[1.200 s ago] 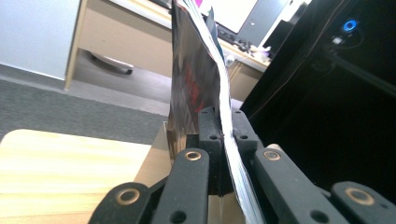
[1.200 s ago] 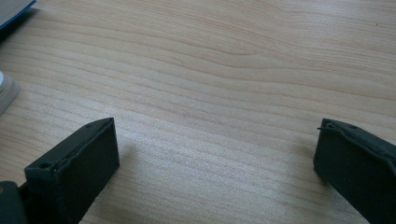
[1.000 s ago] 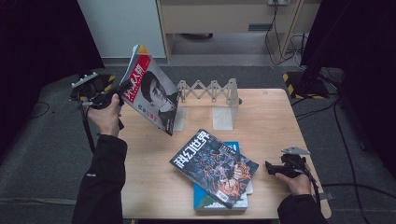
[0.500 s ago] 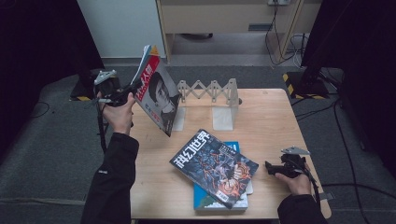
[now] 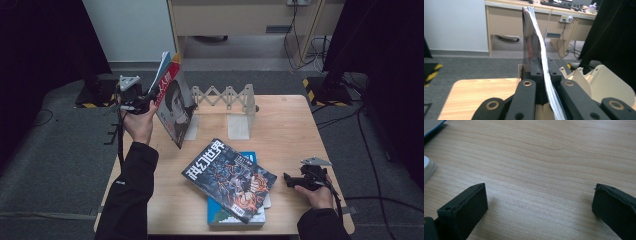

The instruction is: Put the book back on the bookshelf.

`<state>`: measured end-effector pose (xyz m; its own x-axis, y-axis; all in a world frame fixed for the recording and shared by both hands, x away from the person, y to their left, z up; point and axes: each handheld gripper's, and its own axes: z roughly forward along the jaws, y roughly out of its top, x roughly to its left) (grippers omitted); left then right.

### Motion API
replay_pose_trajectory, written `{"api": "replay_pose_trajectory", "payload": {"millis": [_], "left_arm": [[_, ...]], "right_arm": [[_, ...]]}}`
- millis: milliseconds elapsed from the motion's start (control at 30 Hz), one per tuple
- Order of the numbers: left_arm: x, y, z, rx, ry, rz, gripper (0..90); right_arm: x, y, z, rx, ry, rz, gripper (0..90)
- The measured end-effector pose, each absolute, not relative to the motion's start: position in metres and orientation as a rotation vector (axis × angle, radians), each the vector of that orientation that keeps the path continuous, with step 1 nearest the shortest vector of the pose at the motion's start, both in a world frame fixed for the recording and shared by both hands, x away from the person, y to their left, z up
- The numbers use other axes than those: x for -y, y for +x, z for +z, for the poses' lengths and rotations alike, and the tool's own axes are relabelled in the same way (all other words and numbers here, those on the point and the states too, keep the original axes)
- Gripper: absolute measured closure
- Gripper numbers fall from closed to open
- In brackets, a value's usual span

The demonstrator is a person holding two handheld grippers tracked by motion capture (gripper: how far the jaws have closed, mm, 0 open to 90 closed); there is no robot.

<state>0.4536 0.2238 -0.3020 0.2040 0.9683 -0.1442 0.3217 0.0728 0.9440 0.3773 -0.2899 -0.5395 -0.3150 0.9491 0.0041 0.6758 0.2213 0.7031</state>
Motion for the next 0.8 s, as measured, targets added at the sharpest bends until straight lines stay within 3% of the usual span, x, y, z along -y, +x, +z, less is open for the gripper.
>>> {"api": "replay_pose_trajectory", "payload": {"millis": [367, 800], "left_arm": [[-0.206, 0.456, -0.313, -1.308, 1.483, 0.872, 86.1], [-0.202, 0.454, -0.325, -1.329, 1.513, 0.868, 86.2]], "right_arm": [[0.29, 0.377, -0.54, -2.073, 1.49, 0.857, 0.4], [0.289, 0.378, -0.54, -2.073, 1.487, 0.858, 0.5]]}}
